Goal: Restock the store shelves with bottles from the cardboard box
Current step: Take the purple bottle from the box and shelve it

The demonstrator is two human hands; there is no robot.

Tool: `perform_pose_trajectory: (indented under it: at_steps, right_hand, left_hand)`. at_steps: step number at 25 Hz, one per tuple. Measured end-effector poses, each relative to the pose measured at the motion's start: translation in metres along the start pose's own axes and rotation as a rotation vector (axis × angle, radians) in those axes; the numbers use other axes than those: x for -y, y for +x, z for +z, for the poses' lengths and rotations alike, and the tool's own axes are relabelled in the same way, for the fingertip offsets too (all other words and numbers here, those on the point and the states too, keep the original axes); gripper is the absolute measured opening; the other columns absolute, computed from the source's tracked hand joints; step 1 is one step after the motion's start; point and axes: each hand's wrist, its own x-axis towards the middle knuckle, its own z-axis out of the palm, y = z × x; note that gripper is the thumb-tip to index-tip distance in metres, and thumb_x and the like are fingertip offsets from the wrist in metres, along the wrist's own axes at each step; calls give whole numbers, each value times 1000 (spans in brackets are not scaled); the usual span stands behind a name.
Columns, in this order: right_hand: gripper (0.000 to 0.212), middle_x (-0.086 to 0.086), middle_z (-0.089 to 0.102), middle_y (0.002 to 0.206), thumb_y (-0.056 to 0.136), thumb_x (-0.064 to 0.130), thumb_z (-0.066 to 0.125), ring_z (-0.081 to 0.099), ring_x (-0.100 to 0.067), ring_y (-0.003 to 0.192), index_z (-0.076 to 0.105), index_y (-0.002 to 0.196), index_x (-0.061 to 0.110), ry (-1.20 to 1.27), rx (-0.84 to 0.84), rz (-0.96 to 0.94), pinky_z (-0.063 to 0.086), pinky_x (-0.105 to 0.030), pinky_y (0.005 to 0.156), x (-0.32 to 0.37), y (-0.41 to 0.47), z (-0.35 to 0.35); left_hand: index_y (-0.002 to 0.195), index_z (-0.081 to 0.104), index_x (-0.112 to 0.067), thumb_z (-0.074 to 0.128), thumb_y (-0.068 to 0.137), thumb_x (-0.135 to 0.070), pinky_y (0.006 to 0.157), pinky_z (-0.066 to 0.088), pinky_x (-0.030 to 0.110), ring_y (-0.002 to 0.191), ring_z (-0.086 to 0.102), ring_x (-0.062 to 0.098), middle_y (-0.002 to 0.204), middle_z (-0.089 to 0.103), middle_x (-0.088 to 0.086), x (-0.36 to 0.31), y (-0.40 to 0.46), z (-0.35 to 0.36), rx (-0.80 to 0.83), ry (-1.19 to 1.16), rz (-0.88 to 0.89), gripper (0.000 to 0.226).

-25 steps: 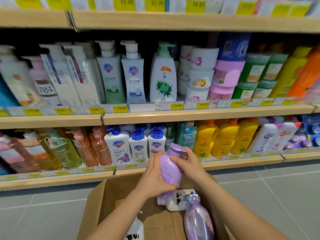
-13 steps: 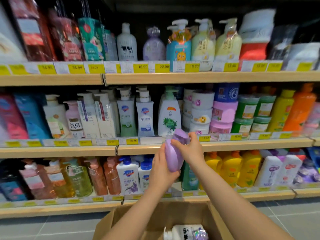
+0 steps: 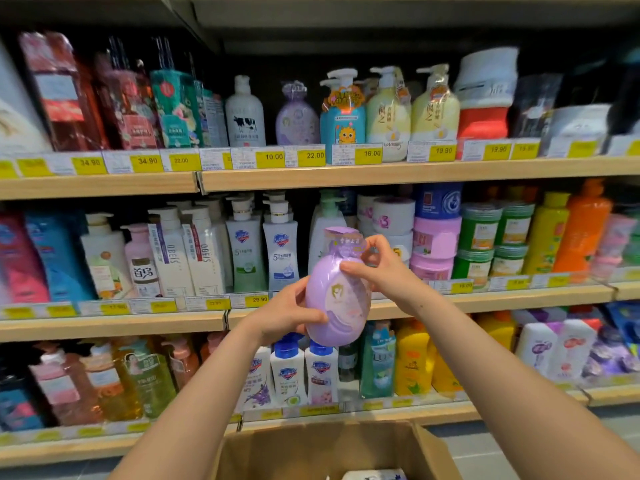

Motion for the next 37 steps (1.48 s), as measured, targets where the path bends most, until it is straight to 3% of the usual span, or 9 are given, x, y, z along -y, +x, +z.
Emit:
perform_pose_trajectory:
  at_steps: [5, 9, 13, 17, 21, 24, 27, 33, 37]
  right_hand:
    - [45, 5, 63, 93, 74, 35, 75, 61, -12, 85, 48, 107, 19, -5, -228, -74, 49, -26, 69, 15, 16, 11]
    - [48, 5, 62, 101, 77, 27, 73, 62, -10, 95, 47, 117, 27, -83, 4, -115, 54, -26, 74, 34, 32, -1]
    - [64, -6, 66, 103, 71, 22, 78, 67, -17, 91, 44, 123, 35, -123, -45, -189, 57, -35, 74, 65, 56, -7]
    - [63, 4, 63, 106, 69, 21, 79, 64, -16, 96, 44, 119, 38, -151, -131, -289, 57, -29, 75, 124, 80, -13]
    - [67, 6, 63, 103, 70, 16, 79, 63, -12, 91, 44, 124, 32, -204, -215, -428, 56, -27, 75, 184, 109, -4]
    - [72, -4, 66, 100, 66, 27, 81, 64, -13, 87, 42, 127, 34, -294, -278, -482, 53, -33, 81, 211, 138, 8]
    - [73, -1, 66, 107, 61, 44, 76, 63, -22, 96, 40, 125, 44, -423, -315, -482, 49, -44, 90, 224, 168, 21]
    - [72, -4, 55, 129, 72, 26, 77, 51, -24, 117, 40, 134, 26, -500, -326, -361, 41, -32, 93, 197, 221, 36]
    - [69, -6, 51, 131, 79, 18, 71, 52, -23, 113, 35, 137, 24, -383, -245, -224, 46, -31, 86, 183, 245, 31]
  left_hand:
    - [119, 50, -16, 73, 78, -12, 70, 58, 30, 94, 67, 11, 120, 60, 4, -6, 3, 6, -358, -42, 122, 46]
    - [120, 49, -14, 68, 82, -10, 76, 58, 37, 93, 68, 12, 120, 59, 6, -21, 14, -11, -349, -105, 194, 43]
    - [117, 50, -13, 70, 80, -12, 71, 57, 27, 92, 68, 10, 116, 61, 2, -52, 33, -31, -316, -56, 320, 42]
    - [109, 59, -27, 65, 77, -47, 78, 51, 22, 99, 62, 5, 108, 66, -8, -116, 52, -80, -363, 414, 572, 38]
    - [108, 59, -10, 41, 88, -42, 78, 44, 37, 94, 56, 23, 102, 63, 7, -161, 75, -147, -754, 1097, 852, 42]
    - [87, 59, -10, 37, 85, -39, 65, 42, 39, 74, 57, 31, 79, 59, 9, -158, 85, -183, -776, 1438, 679, 37]
    - [69, 50, -13, 38, 81, -39, 57, 37, 36, 60, 53, 29, 63, 53, 5, -148, 84, -187, -773, 1472, 584, 31]
    - [69, 46, -15, 39, 80, -39, 60, 37, 36, 61, 48, 25, 64, 50, 3, -145, 86, -183, -804, 1436, 591, 27]
    - [70, 45, -15, 42, 80, -39, 60, 30, 33, 60, 39, 21, 64, 41, -2, -141, 88, -185, -828, 1444, 619, 26]
